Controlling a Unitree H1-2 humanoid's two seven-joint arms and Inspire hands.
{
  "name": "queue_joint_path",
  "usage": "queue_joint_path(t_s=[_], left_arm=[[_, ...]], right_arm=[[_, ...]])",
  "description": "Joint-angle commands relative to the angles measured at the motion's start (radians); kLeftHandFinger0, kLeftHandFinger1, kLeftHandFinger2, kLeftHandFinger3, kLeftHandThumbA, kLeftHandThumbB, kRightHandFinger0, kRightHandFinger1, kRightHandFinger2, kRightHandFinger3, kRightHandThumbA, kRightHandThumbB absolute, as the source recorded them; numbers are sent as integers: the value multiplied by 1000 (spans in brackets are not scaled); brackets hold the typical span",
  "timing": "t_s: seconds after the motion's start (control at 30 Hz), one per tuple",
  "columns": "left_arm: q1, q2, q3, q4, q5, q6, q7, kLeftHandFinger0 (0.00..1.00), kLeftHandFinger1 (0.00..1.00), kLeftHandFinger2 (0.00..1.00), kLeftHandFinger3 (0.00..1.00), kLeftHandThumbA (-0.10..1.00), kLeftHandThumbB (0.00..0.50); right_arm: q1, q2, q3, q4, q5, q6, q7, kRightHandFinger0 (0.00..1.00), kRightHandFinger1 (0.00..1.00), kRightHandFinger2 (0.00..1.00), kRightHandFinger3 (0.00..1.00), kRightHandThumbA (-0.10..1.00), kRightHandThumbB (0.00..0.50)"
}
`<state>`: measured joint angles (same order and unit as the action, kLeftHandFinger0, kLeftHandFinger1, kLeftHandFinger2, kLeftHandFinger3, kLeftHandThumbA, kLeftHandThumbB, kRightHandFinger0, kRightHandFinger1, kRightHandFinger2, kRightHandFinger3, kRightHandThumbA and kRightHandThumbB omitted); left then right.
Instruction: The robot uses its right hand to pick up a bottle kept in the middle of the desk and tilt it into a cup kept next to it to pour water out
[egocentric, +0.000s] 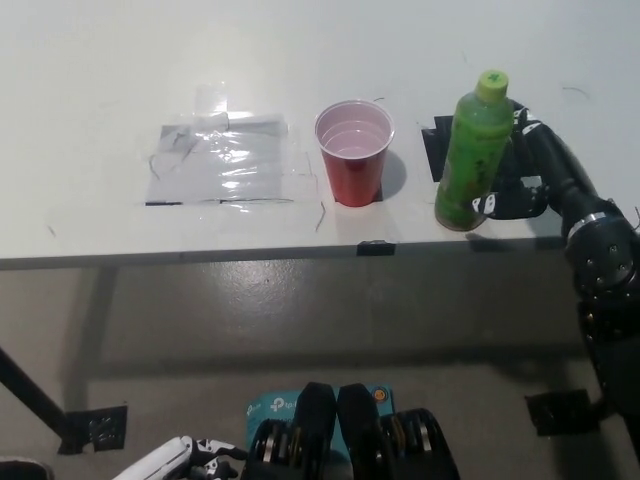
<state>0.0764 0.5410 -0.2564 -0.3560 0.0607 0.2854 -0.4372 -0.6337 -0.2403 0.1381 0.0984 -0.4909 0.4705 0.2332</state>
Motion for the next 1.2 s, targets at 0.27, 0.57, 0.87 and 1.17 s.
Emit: queue_joint_path(t_s=[0.27, 0.57, 0.87, 1.17], left_arm=[[-5, 3, 7, -29, -19, 6, -35, 680, 769, 809, 1000, 1000, 430], [-17, -7, -2, -8, -18, -17, -51, 651, 753, 806, 1000, 1000, 435], [-20, -14, -16, 2, -14, -18, -61, 658, 736, 798, 1000, 1000, 449], [-19, -11, -14, 3, -16, -19, -60, 646, 738, 810, 1000, 1000, 473]], right_arm=[[-103, 65, -42, 118, 33, 0, -75, 1000, 1000, 1000, 1000, 829, 500], [-180, 141, -53, 246, 31, -1, -148, 1000, 1000, 1000, 1000, 848, 500], [-202, 188, -90, 297, 58, -10, -210, 1000, 1000, 1000, 1000, 804, 500], [-171, 252, -197, 359, 69, -334, -552, 0, 0, 0, 760, 8, 0]])
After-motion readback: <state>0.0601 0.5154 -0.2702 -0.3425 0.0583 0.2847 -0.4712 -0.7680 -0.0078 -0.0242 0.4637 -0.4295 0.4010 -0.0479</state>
